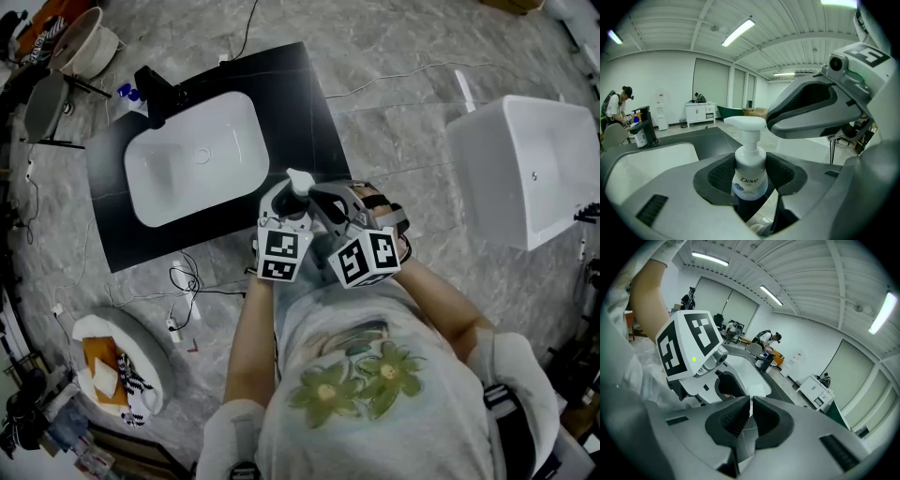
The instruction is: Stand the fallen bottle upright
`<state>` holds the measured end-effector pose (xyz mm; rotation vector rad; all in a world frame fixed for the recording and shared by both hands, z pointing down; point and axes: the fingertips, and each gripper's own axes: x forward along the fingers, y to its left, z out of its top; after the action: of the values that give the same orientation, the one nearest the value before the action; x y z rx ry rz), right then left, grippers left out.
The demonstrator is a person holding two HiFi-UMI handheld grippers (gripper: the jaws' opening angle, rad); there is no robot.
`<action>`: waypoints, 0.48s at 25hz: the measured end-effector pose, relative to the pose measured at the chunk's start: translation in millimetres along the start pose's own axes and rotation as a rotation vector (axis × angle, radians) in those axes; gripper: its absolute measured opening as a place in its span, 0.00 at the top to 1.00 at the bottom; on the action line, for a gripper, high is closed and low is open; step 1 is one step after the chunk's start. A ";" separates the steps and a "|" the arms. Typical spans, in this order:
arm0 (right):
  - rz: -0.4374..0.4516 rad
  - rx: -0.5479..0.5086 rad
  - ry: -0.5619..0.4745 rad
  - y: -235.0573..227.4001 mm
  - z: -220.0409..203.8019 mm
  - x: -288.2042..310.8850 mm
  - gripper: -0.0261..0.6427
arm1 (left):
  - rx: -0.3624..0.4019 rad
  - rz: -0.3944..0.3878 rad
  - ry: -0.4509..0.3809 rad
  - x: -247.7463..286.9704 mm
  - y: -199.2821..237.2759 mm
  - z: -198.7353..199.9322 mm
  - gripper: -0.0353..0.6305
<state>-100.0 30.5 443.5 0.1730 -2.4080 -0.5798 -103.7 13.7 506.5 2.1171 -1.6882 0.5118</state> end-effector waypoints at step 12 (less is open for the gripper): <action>0.013 0.034 -0.012 7.1 6.1 -1.0 0.89 | 0.003 -0.008 0.016 -6.5 -0.1 -4.0 0.61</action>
<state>-102.9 39.3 441.9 0.1693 -2.4300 -0.5354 -105.2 21.3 506.6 2.1157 -1.6699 0.5285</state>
